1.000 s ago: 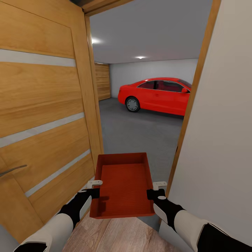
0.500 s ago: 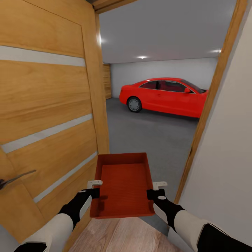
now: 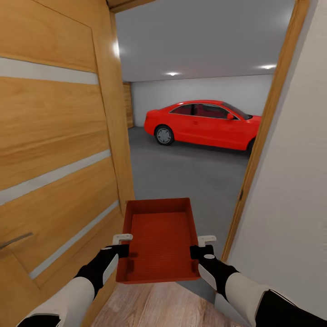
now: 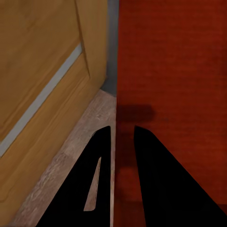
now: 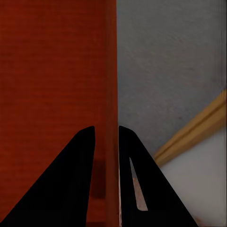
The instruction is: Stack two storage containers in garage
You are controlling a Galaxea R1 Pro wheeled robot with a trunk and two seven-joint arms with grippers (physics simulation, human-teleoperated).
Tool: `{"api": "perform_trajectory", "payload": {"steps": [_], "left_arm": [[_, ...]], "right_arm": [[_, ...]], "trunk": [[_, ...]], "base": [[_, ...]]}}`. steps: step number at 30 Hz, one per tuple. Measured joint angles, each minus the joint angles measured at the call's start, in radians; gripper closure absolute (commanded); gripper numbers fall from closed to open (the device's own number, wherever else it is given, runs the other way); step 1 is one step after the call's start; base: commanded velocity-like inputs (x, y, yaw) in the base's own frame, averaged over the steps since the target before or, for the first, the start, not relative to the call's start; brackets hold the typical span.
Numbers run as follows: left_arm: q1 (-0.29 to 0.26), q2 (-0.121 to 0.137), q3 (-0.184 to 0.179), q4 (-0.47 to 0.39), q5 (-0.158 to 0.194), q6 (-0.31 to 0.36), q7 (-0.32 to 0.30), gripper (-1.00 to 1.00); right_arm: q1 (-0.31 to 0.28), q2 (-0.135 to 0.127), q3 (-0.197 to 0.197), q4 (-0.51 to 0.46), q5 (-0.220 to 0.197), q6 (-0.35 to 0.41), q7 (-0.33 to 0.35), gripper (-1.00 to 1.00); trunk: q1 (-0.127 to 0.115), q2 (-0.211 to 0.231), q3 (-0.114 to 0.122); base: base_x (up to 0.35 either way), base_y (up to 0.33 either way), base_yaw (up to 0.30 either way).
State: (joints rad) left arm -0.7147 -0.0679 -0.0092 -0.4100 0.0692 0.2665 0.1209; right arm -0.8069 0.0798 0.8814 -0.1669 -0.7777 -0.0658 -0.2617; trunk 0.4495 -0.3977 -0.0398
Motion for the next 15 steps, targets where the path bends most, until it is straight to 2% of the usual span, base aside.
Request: {"api": "perform_trajectory", "payload": {"steps": [15], "left_arm": [[0.0, 0.0, -0.001, 0.0, 0.001, 0.0, 0.0, 1.0]], "right_arm": [[0.0, 0.0, 0.0, 0.0, 0.001, 0.0, -0.001, 1.0]], "trunk": [[0.0, 0.0, -0.005]], "base": [[0.0, 0.0, -0.193]]}}
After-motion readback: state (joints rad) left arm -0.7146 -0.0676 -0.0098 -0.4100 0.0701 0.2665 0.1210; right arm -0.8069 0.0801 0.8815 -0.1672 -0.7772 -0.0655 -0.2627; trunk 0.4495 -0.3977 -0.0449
